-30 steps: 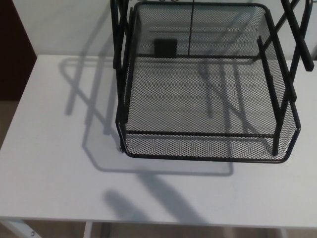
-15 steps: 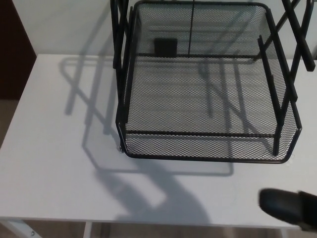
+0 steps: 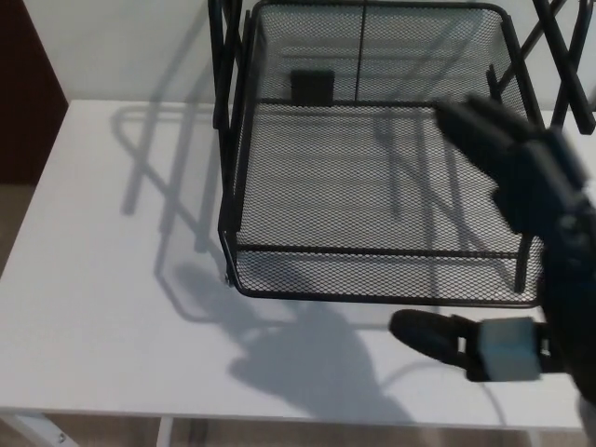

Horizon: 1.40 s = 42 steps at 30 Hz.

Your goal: The robot walks towards a file tray kept in the middle of a desk and uses its right hand to grab a tray and pulls it out towards itself

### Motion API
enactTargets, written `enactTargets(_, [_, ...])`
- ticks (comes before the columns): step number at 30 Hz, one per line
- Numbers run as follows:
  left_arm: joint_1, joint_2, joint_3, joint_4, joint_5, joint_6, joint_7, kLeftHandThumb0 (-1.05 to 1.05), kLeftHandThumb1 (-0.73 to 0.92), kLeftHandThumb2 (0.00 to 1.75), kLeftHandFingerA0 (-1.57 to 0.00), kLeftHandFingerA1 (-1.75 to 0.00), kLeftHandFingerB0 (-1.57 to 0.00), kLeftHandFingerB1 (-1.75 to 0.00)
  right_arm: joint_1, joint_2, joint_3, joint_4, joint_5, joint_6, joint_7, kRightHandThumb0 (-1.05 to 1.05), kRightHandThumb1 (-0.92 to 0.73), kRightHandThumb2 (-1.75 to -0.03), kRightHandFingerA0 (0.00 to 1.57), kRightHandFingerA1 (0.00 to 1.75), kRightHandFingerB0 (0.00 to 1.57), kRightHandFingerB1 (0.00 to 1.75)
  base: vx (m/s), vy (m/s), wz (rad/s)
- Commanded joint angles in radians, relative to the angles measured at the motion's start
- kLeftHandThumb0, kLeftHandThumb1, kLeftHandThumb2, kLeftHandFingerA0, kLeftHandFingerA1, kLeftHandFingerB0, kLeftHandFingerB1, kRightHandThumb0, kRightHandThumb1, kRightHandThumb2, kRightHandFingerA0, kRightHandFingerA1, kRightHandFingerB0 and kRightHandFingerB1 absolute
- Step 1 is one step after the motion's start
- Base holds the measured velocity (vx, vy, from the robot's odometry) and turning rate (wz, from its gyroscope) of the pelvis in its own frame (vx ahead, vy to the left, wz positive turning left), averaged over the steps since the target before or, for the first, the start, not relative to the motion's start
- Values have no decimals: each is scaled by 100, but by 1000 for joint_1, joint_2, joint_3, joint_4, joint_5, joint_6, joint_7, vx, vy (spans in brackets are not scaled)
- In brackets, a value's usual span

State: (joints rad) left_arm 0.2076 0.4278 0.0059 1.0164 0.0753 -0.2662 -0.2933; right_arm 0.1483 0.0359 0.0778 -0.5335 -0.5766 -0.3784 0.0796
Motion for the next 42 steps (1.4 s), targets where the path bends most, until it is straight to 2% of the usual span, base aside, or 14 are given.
enactTargets(1, [0, 57, -42, -53, 61, -62, -11, -34, 58, 58, -64, -46, -48, -52, -167, -63, 282, 501, -799, 456, 58, -35, -10, -78, 2, 53, 0, 48, 0, 0, 0])
enactTargets(4, [1, 61, -45, -55, 63, -69, -16, -40, 49, 77, -58, -56, -44, -59, -175, -69, 312, 535, -829, 484, 42, -36, -15, -81, 2, 54, 0, 48, 0, 0, 0])
enactTargets(6, [1, 63, -46, -61, 63, -65, -20, -34, 59, 58, -64, -45, -47, -51, -179, -69, 325, 551, -834, 500, 34, -36, -17, -82, 2, 53, 0, 47, 0, 0, 0])
enactTargets(7, [0, 64, -48, -59, 65, -66, -21, -34, 59, 58, -64, -45, -47, -52, -180, -69, 333, 555, -837, 508, 38, -74, -44, -78, 7, 31, 17, 43, 0, 0, 0])
enactTargets(8, [1, 69, -54, -61, 73, -75, -16, -35, 59, 58, -64, -45, -48, -51, -181, -73, 342, 561, -845, 515, 34, -36, -19, -84, 2, 53, 0, 48, 0, 0, 0])
enactTargets(11, [3, 71, -52, -70, 67, -66, -22, -35, 58, 58, -64, -45, -48, -52, -184, -76, 360, 575, -859, 535, 27, -37, -19, -84, 2, 53, 0, 48, 0, 0, 0])
enactTargets(12, [3, 71, -53, -71, 66, -66, -23, -35, 58, 58, -64, -45, -49, -52, -183, -78, 367, 575, -866, 543, 30, -69, -49, -55, 6, 34, 20, 33, 0, 0, 0])
enactTargets(13, [4, 72, -55, -73, 69, -66, -21, -36, 58, 58, -64, -45, -49, -51, -183, -79, 375, 578, -877, 550, 32, -73, -43, -79, 4, 33, 15, 43, 0, 0, 0])
enactTargets(25, [-3, 78, -69, -71, 74, -66, -24, -36, 58, 58, -64, -45, -49, -51, -188, -73, 464, 602, -1093, 692, -58, -81, -50, -60, 0, 34, 11, 34, 0, 0, 0])
enactTargets(28, [-1, 82, -81, -74, 84, -59, -18, -37, 59, 58, -64, -45, -48, -50, -158, -72, 506, 571, -1165, 708, -69, -74, -44, -88, 0, 21, 0, 35, 0, 0, 0])
enactTargets(35, [-6, 81, -78, -64, 72, -67, -26, -38, 58, 58, -64, -45, -49, -51, -123, -73, 554, 523, -1223, 704, -42, -78, -47, -86, 3, 8, 9, 37, 0, 0, 0])
enactTargets(37, [-4, 83, -82, -68, 76, -71, -23, -36, 58, 58, -64, -46, -50, -51, -97, -83, 569, 472, -1245, 689, -51, -80, -52, -57, 0, 30, 7, 33, 0, 0, 0])
enactTargets(38, [-4, 83, -82, -69, 75, -72, -25, -37, 58, 58, -64, -45, -49, -51, -93, -87, 572, 456, -1249, 683, -57, -76, -44, -86, 0, 12, 5, 35, 0, 0, 0])
enactTargets(42, [-7, 87, -81, -70, 75, -69, -25, -36, 58, 57, -64, -45, -50, -51, -93, -100, 579, 413, -1257, 668, -67, -77, -46, -85, 3, 10, 7, 30, 0, 0, 0])
